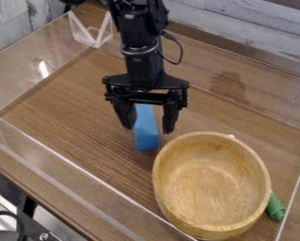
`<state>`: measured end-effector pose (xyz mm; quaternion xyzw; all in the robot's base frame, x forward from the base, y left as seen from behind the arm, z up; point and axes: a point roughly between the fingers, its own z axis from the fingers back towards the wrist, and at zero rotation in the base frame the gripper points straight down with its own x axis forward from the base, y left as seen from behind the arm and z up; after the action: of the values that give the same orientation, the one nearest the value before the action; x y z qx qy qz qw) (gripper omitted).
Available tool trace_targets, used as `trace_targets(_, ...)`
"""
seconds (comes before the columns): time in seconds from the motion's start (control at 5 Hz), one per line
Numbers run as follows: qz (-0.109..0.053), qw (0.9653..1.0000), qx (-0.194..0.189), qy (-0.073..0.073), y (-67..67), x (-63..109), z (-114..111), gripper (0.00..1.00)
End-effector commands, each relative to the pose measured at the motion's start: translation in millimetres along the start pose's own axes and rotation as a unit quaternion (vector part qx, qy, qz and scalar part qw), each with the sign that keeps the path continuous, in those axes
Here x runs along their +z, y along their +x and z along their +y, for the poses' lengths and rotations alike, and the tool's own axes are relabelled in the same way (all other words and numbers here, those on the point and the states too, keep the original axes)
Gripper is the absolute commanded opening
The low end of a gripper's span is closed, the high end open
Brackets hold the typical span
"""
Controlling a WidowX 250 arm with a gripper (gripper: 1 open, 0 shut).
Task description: Put the blue block in the brown bowl
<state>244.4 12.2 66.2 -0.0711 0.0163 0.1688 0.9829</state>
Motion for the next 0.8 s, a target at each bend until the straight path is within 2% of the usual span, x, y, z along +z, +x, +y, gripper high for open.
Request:
trace_targets(0.0,-0.019,0.9998,0.006,-0.003,5.7,5.0,1.3,1.00)
trace_targets(0.6,-0.024,0.9996,0.013,-0.001,7.5,2.3,2.0,1.00)
